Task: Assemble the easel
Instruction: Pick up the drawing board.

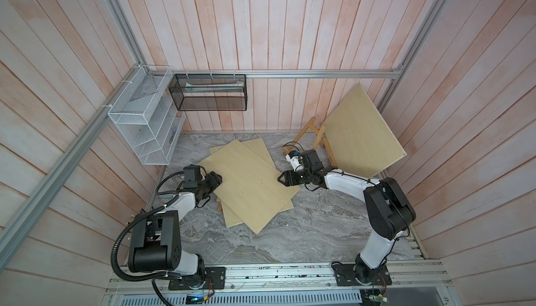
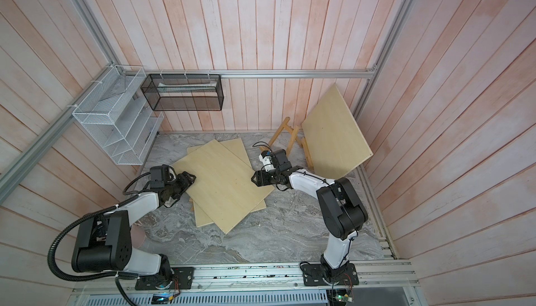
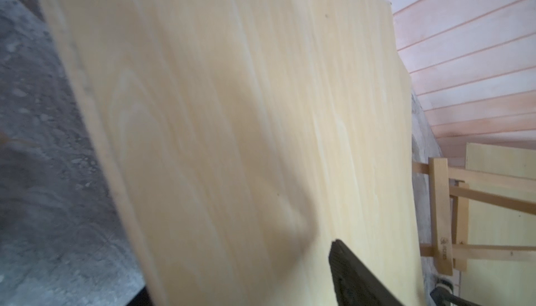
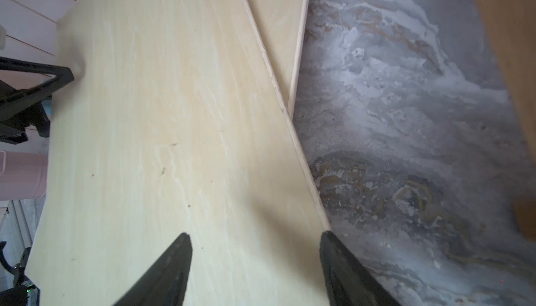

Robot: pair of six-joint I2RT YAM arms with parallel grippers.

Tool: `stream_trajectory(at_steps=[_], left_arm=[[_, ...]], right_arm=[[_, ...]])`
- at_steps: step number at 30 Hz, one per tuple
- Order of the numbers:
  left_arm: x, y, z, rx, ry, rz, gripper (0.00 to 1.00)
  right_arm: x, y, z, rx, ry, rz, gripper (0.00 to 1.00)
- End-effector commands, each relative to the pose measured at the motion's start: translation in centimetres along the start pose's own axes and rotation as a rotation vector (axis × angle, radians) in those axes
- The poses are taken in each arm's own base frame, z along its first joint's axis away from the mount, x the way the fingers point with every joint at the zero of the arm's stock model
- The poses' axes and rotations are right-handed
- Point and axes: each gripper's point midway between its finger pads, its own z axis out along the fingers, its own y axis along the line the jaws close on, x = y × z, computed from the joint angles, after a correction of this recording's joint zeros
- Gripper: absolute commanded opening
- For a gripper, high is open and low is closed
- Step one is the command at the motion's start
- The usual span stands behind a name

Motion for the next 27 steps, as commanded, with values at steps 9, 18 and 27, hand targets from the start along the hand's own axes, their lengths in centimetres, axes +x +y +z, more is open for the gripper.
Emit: stream_trajectory(at_steps=[9,18,27], left_arm=[[-1.5,-0.8,-0.9,0.081,-0.098,0.0,0.47],[-3.4,-1.7,-2.0,0.045,-0.122,0.033,0.15],[-5.9,-4.6,-6.2,0.029,-0.174,-0.02,0.0]], right_arm=[[1.3,-0.1,-0.1,0.003,0.028,-0.01,0.71],[1.1,0.6,-1.4,0.002,0.014,-0.049,0.71],[-1.7,6.5,-4.5,-0.034,-0.062,-0.251,0.71]])
